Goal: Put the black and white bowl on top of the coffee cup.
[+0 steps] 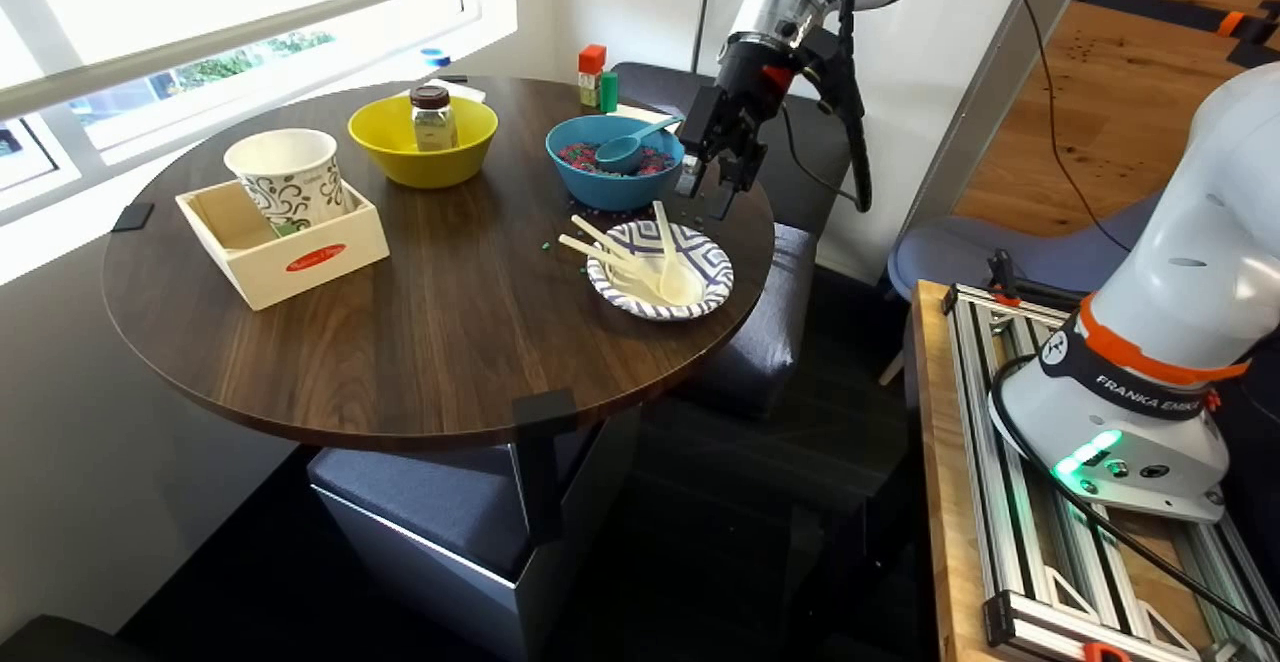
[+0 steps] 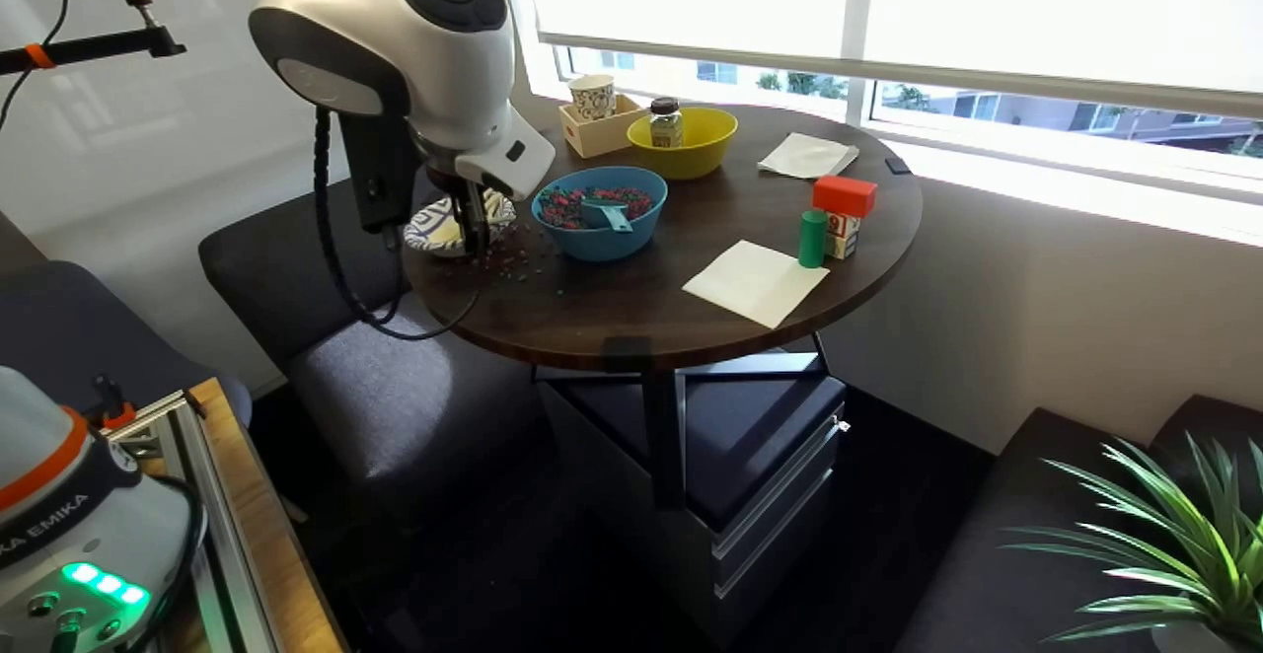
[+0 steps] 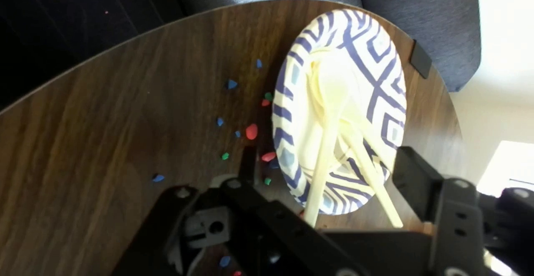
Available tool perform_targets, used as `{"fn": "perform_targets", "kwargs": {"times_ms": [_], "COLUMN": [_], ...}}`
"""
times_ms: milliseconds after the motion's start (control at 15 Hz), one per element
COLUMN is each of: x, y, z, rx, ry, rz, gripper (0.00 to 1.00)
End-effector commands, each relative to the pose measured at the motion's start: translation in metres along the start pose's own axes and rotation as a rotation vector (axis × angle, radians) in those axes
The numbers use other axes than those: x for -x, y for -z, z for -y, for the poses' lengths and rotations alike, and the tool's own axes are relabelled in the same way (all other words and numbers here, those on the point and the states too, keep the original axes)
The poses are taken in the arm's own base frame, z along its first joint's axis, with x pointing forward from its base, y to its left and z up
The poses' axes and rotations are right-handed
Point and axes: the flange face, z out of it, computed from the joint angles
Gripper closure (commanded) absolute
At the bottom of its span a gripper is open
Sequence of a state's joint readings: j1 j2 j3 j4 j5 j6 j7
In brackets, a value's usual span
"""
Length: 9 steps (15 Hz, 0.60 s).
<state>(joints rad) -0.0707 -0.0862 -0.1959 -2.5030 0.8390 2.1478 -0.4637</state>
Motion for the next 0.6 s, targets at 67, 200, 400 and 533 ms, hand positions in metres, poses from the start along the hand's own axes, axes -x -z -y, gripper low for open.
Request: {"fn": "perform_targets", "kwargs": {"times_ms": [67, 200, 400, 533], "x": [-0.004, -0.005, -0.006, -0.008], "y": [-0.015, -0.021, -0.023, -0.026], "z": [0.002, 0.002, -0.004, -0.005], "rx": [0.036, 0.069, 0.116, 0.141], "ry": [0.113, 0.129, 0.139, 0.154], "rz": [0.013, 0.027, 0.038, 0.047], "gripper": [0.43, 0.34, 0.19, 0.32]}}
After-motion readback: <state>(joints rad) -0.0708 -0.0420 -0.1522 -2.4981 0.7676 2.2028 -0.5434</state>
